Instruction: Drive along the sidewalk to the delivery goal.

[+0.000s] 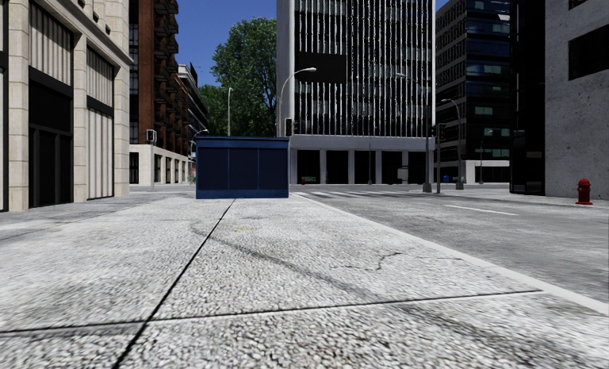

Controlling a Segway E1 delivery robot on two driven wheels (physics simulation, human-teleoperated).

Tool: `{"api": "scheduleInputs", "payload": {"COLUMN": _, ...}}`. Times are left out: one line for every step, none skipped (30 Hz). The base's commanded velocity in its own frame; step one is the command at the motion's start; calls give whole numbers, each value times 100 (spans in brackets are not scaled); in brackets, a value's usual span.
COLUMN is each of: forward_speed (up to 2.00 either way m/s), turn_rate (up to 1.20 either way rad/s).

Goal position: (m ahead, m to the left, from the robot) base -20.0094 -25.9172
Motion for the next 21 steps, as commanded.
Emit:
{"api": "scheduleInputs", "payload": {"forward_speed": 0, "turn_rate": 0}}
{"api": "scheduleInputs", "payload": {"forward_speed": 0, "turn_rate": 0}}
{"api": "scheduleInputs", "payload": {"forward_speed": 0, "turn_rate": 0}}
{"api": "scheduleInputs", "payload": {"forward_speed": 0, "turn_rate": 0}}
{"api": "scheduleInputs", "payload": {"forward_speed": 0, "turn_rate": 0}}
{"api": "scheduleInputs", "payload": {"forward_speed": 0, "turn_rate": 0}}
{"api": "scheduleInputs", "payload": {"forward_speed": 0, "turn_rate": 0}}
{"api": "scheduleInputs", "payload": {"forward_speed": 0, "turn_rate": 0}}
{"api": "scheduleInputs", "payload": {"forward_speed": 0, "turn_rate": 0}}
{"api": "scheduleInputs", "payload": {"forward_speed": 0, "turn_rate": 0}}
{"api": "scheduleInputs", "payload": {"forward_speed": 0, "turn_rate": 0}}
{"api": "scheduleInputs", "payload": {"forward_speed": 0, "turn_rate": 0}}
{"api": "scheduleInputs", "payload": {"forward_speed": 0, "turn_rate": 0}}
{"api": "scheduleInputs", "payload": {"forward_speed": 0, "turn_rate": 0}}
{"api": "scheduleInputs", "payload": {"forward_speed": 0, "turn_rate": 0}}
{"api": "scheduleInputs", "payload": {"forward_speed": 0, "turn_rate": 0}}
{"api": "scheduleInputs", "payload": {"forward_speed": 0, "turn_rate": 0}}
{"api": "scheduleInputs", "payload": {"forward_speed": 0, "turn_rate": 0}}
{"api": "scheduleInputs", "payload": {"forward_speed": 0, "turn_rate": 0}}
{"api": "scheduleInputs", "payload": {"forward_speed": 0, "turn_rate": 0}}
{"api": "scheduleInputs", "payload": {"forward_speed": 0, "turn_rate": 0}}
